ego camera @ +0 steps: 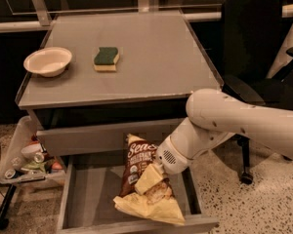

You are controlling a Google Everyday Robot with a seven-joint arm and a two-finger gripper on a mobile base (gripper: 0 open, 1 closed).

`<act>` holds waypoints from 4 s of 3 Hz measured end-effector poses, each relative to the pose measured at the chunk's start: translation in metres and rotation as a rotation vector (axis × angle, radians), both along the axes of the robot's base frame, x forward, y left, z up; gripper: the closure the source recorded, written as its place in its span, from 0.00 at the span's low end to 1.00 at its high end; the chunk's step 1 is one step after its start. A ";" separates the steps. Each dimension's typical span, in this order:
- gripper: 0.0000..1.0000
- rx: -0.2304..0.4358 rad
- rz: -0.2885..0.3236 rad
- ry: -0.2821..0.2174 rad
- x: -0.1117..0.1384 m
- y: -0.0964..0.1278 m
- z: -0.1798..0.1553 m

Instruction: Place brown chip bag into middle drawer

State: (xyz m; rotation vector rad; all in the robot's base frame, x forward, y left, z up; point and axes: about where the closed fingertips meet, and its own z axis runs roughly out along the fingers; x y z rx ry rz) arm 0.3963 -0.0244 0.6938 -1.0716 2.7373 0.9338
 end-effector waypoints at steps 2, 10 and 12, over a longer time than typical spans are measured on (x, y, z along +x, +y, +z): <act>1.00 0.045 -0.015 0.073 0.005 0.028 -0.042; 1.00 0.247 -0.172 0.088 0.077 0.069 -0.214; 0.82 0.266 -0.183 0.090 0.086 0.070 -0.222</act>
Offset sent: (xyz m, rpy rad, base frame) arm 0.0043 0.0247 -0.0327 0.0382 0.0559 -0.0112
